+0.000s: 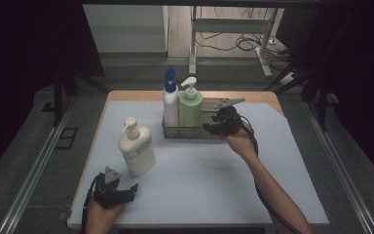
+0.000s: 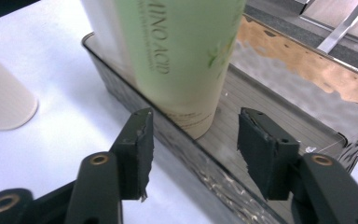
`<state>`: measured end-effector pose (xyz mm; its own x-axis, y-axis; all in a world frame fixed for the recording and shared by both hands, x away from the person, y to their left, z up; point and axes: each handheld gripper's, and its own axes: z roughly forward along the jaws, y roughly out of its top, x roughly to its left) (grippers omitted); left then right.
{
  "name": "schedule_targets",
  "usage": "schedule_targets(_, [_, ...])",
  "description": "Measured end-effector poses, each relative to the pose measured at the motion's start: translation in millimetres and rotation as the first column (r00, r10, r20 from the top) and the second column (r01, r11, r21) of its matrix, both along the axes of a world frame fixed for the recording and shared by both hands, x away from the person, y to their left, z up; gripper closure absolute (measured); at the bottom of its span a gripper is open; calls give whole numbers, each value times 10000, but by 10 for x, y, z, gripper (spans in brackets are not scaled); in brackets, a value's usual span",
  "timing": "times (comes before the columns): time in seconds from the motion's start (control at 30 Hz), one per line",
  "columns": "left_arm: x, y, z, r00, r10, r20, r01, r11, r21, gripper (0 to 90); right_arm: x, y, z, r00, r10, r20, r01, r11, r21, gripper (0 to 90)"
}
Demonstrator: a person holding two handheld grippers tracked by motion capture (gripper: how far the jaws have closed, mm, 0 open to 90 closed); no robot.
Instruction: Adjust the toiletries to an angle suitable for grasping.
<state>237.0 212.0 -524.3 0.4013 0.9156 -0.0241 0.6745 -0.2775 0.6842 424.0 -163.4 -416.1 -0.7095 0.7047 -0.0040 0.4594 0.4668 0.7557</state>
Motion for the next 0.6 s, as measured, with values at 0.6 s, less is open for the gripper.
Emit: schedule_targets(0.6, [1, 0, 1, 10000, -8, -5, 8, 10000, 8, 130, -402, -214, 85, 9990, 431, 90, -429, 9988, -254, 241])
